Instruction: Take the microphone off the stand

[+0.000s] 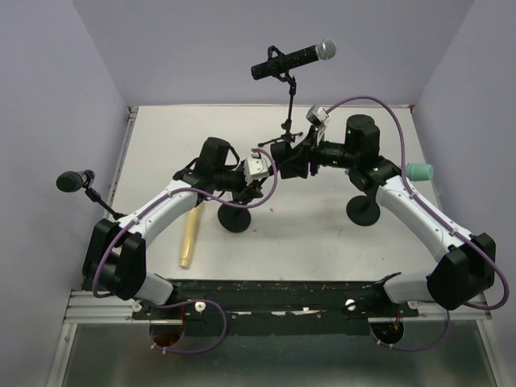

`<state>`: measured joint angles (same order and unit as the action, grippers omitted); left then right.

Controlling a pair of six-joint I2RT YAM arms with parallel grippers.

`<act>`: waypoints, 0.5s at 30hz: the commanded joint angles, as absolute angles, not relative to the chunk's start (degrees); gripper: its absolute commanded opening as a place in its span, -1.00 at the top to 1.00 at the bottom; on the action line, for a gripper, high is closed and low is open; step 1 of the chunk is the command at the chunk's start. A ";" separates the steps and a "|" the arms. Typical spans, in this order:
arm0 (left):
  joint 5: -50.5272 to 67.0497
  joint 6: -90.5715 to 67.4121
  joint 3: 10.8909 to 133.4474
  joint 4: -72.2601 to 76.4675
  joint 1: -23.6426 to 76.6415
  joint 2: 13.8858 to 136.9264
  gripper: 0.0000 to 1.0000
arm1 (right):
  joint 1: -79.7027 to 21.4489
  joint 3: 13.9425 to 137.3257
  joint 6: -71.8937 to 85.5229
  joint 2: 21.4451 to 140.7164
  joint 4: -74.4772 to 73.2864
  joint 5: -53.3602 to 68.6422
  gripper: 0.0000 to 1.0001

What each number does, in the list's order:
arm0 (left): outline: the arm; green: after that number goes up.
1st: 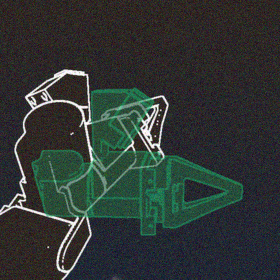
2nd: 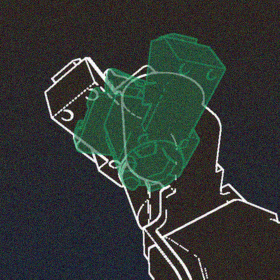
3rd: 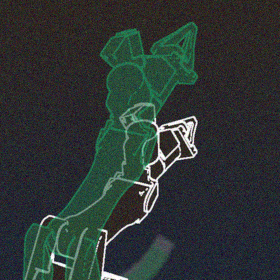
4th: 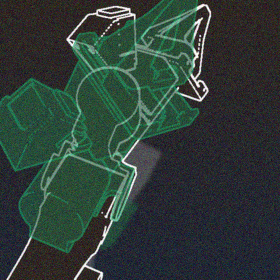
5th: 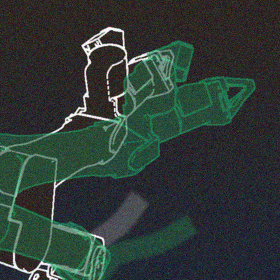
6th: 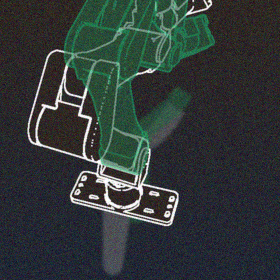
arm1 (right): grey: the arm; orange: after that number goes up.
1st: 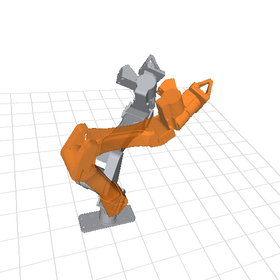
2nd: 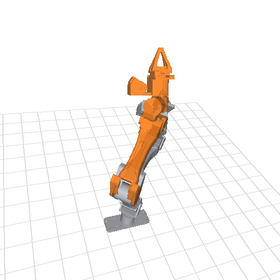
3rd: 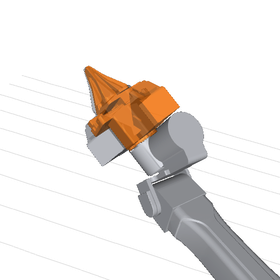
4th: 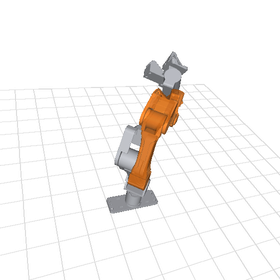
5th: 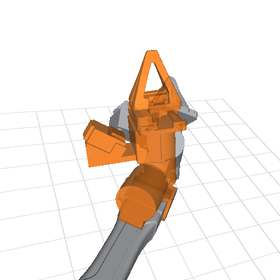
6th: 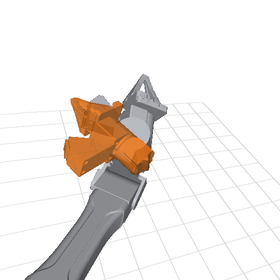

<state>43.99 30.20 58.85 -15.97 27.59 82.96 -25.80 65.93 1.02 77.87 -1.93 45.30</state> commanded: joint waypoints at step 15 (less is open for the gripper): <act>-0.39 8.43 43.33 13.64 44.03 72.07 0.90 | -25.23 71.72 25.41 83.06 -13.28 20.65 0.95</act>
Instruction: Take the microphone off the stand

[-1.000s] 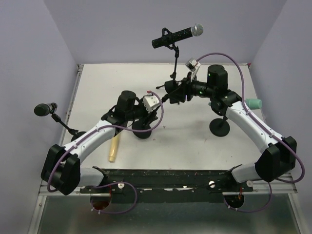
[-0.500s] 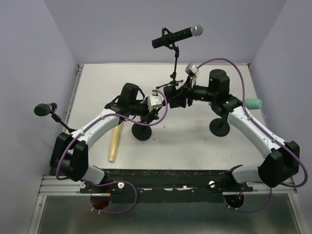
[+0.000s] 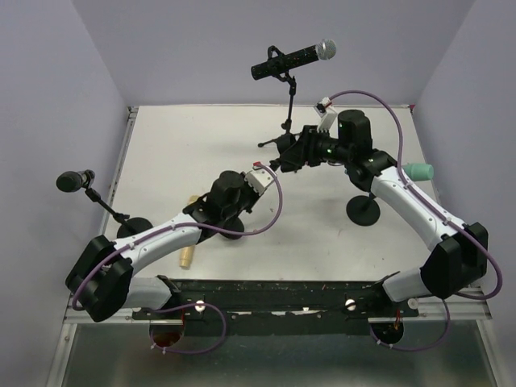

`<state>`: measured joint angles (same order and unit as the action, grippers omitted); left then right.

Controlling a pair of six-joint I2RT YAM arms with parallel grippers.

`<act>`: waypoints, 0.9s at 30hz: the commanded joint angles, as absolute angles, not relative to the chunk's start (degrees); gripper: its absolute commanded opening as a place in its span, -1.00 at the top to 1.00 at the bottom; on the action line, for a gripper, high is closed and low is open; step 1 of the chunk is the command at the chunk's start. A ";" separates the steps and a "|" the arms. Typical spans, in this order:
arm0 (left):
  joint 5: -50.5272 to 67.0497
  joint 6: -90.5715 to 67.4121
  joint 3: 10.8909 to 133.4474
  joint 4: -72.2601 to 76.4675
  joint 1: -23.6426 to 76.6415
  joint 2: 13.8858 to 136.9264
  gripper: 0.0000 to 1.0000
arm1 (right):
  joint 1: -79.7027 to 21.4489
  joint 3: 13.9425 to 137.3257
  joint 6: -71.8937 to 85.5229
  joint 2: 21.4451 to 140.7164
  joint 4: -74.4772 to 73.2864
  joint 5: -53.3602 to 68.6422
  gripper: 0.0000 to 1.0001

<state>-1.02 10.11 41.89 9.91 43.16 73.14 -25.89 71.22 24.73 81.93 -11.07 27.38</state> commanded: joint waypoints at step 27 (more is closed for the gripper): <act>58.80 41.55 65.64 -43.04 25.75 86.04 -0.22 | -25.31 58.27 -11.34 68.29 -7.12 45.26 0.80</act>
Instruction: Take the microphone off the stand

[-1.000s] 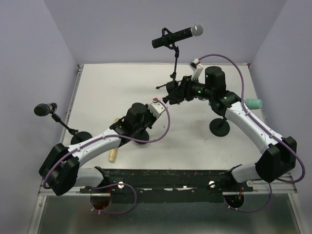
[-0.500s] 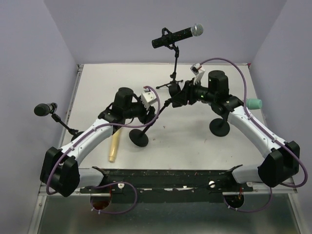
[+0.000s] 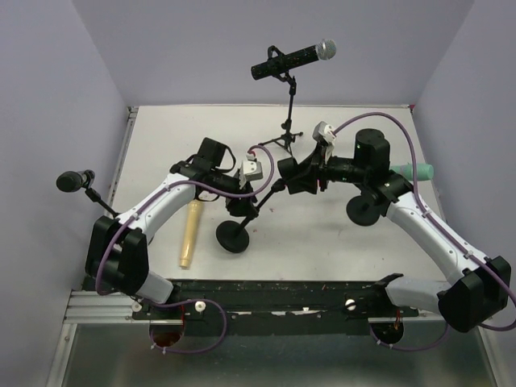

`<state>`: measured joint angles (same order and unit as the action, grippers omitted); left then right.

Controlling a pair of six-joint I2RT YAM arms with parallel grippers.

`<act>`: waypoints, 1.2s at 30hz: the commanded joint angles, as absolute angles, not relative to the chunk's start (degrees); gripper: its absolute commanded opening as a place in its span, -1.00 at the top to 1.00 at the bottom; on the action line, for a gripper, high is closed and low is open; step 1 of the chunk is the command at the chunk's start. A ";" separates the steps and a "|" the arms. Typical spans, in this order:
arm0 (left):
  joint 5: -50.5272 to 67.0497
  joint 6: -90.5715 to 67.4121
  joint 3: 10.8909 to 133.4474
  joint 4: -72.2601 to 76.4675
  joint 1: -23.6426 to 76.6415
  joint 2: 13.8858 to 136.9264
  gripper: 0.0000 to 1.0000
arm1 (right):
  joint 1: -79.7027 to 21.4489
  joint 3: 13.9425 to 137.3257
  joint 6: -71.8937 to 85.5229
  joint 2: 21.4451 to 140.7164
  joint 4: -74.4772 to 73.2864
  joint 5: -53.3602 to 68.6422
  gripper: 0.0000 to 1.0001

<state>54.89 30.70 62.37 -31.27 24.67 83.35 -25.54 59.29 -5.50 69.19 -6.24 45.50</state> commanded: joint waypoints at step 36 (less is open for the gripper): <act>28.32 15.64 55.01 -9.64 36.14 75.50 -0.21 | -20.13 64.43 15.93 76.47 -12.94 27.84 0.99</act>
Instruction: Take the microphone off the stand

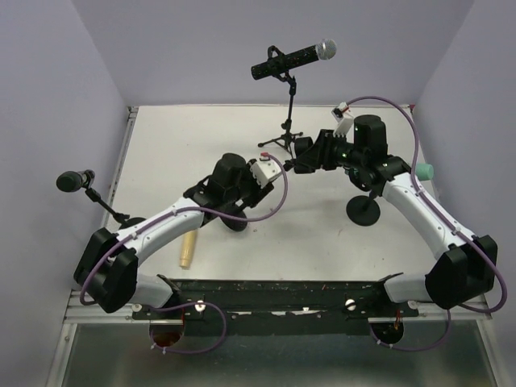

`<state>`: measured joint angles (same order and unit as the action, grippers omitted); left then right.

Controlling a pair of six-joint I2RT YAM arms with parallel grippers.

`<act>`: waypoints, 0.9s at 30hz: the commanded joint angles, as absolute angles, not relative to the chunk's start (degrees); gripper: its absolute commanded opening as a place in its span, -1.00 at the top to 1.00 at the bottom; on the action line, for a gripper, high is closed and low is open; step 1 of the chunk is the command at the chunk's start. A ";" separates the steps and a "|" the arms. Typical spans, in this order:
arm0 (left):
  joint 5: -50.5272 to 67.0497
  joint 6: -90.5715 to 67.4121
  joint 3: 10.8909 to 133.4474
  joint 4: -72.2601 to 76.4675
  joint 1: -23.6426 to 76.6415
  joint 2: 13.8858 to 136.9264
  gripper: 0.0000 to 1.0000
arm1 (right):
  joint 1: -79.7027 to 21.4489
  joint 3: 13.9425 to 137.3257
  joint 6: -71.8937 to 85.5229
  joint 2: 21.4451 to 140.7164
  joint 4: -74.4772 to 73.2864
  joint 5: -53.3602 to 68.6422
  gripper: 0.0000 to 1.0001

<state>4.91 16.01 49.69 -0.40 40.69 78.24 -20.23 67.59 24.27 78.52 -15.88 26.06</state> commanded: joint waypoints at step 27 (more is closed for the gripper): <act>47.81 31.29 71.19 -33.94 28.21 92.81 0.11 | -20.13 56.42 1.48 67.77 -1.41 45.18 0.93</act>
